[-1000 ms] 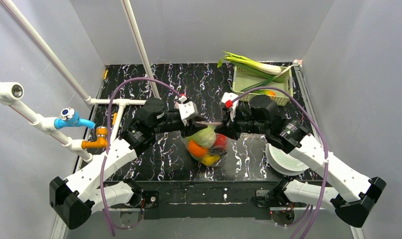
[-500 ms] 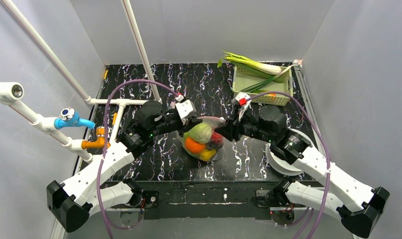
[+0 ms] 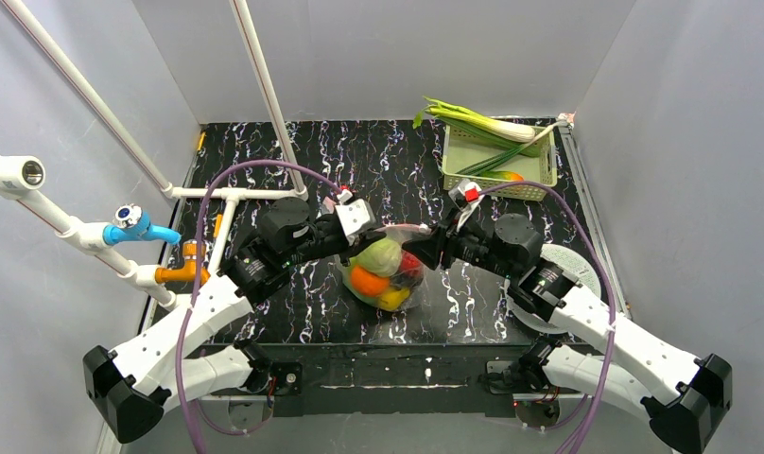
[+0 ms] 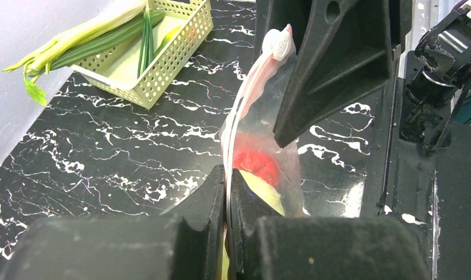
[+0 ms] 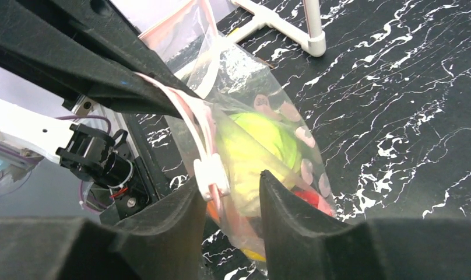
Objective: Place the food in the zip-top bag and seal the zipper
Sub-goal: Zip the zipper food storage bag at the center of the board.
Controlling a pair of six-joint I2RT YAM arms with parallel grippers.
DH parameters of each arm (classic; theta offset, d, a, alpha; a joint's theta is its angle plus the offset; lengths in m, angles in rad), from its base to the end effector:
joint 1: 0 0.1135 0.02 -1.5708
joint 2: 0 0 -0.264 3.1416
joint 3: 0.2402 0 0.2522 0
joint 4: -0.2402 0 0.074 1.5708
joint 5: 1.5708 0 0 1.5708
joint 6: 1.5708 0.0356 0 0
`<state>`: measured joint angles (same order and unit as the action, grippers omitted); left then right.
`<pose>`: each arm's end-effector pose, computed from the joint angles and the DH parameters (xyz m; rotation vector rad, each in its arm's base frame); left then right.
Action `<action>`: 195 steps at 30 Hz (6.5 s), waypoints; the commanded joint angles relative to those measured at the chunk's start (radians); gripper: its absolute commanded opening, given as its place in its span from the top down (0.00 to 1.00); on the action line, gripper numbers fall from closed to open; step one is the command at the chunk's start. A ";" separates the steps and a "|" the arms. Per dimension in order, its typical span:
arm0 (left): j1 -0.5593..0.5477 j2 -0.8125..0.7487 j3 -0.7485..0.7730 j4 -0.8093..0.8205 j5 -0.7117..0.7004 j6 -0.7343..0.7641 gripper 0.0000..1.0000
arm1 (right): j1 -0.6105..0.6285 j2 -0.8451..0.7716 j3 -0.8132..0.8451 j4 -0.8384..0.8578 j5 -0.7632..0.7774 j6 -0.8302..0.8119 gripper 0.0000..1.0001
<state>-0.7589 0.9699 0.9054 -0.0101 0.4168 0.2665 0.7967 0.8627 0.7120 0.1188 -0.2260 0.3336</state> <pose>0.1536 -0.1655 0.3674 1.0960 1.2842 -0.7145 0.1398 0.1544 0.3331 -0.5707 1.6082 1.0425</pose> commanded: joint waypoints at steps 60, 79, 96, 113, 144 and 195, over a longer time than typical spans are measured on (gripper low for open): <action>-0.027 0.018 0.051 0.039 0.051 -0.112 1.00 | -0.203 0.116 0.262 -0.198 -0.465 -0.144 0.99; -0.022 0.256 0.349 -0.085 0.360 -0.338 0.18 | -0.209 0.088 0.275 -0.225 -0.503 -0.164 0.99; 0.034 0.287 0.310 0.045 0.428 -0.424 0.61 | -0.209 0.073 0.247 -0.225 -0.494 -0.170 0.99; 0.045 0.293 0.300 0.041 0.466 -0.434 0.77 | -0.210 0.071 0.232 -0.200 -0.491 -0.151 0.99; 0.045 0.233 0.249 0.017 0.413 -0.365 1.00 | -0.209 0.058 0.214 -0.184 -0.355 -0.088 0.99; 0.044 0.002 0.137 -0.093 -0.323 -0.069 1.00 | -0.248 -0.197 0.126 -0.439 0.831 0.096 0.99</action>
<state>-0.7288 1.0229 1.0531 -0.1341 0.2268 0.1680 0.5827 0.6903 0.8299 -0.3073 0.4427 0.4530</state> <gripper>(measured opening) 0.118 0.022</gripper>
